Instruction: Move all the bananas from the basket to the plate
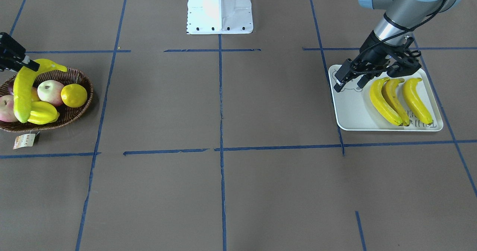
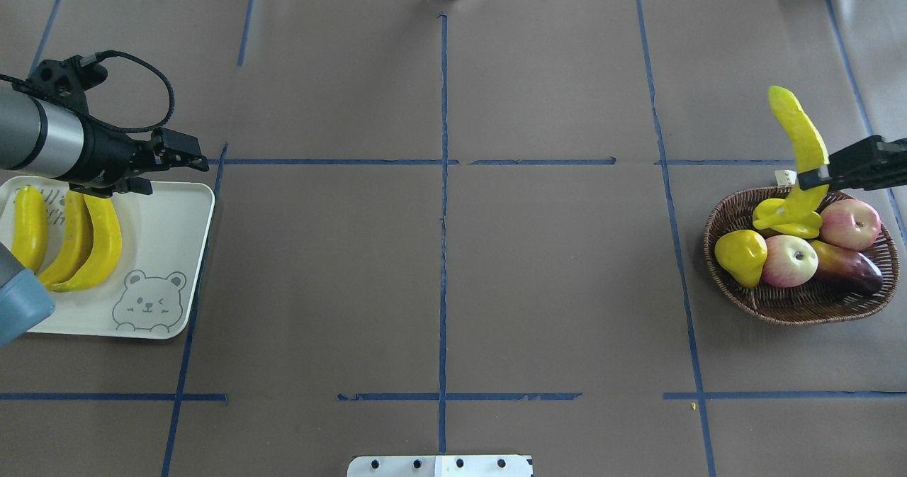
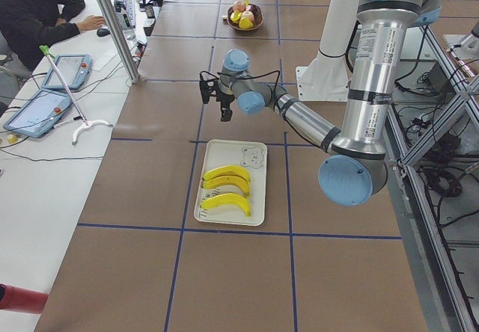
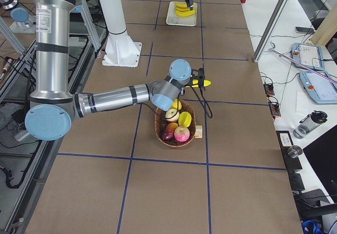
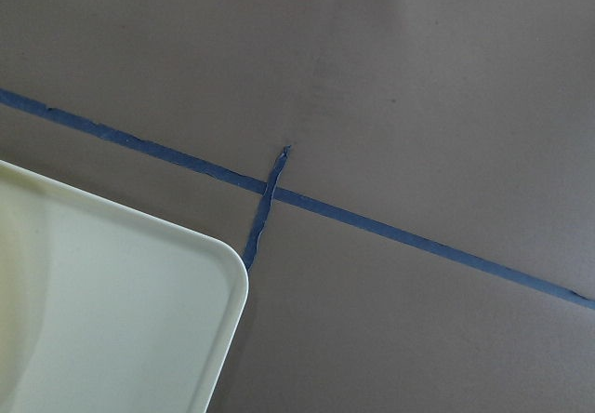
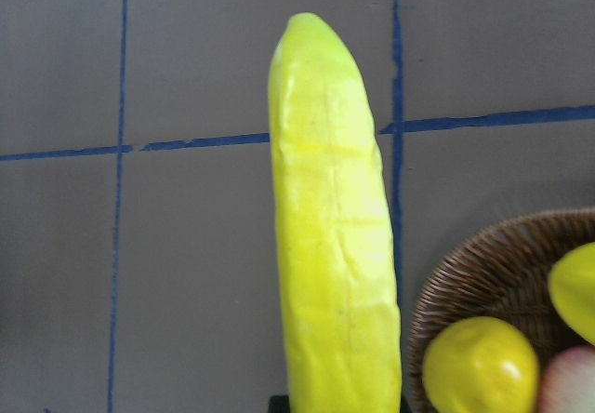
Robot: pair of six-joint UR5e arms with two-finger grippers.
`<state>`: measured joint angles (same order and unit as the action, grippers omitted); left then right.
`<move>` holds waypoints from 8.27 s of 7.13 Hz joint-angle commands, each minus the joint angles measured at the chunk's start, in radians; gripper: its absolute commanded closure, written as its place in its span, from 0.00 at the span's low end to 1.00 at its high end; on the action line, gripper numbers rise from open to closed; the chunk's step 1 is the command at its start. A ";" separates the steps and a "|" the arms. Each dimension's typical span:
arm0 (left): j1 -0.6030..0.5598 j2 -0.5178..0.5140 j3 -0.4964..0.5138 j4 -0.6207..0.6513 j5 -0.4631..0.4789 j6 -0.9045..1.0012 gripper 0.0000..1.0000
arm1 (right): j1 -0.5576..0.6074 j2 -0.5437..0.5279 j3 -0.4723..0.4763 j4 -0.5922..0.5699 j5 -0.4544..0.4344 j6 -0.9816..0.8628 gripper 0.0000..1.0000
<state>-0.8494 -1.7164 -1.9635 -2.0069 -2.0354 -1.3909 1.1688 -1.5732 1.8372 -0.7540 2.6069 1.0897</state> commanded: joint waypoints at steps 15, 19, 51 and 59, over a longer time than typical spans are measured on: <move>0.278 -0.434 0.159 -0.253 0.093 -0.422 0.01 | -0.704 0.461 0.062 -0.048 -0.706 0.349 0.98; 0.282 -0.439 0.158 -0.254 0.092 -0.458 1.00 | -0.707 0.460 0.062 -0.048 -0.706 0.349 0.98; -0.649 0.093 0.153 0.603 -0.235 1.296 0.00 | 0.361 0.093 -0.116 -0.946 -0.125 -1.254 0.00; -0.708 0.133 0.336 0.547 -0.335 1.415 0.00 | 0.466 -0.002 -0.226 -0.947 -0.165 -1.240 0.00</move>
<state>-1.5563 -1.5876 -1.6257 -1.4571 -2.3697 0.0233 1.6098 -1.5686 1.6450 -1.7013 2.4418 -0.1504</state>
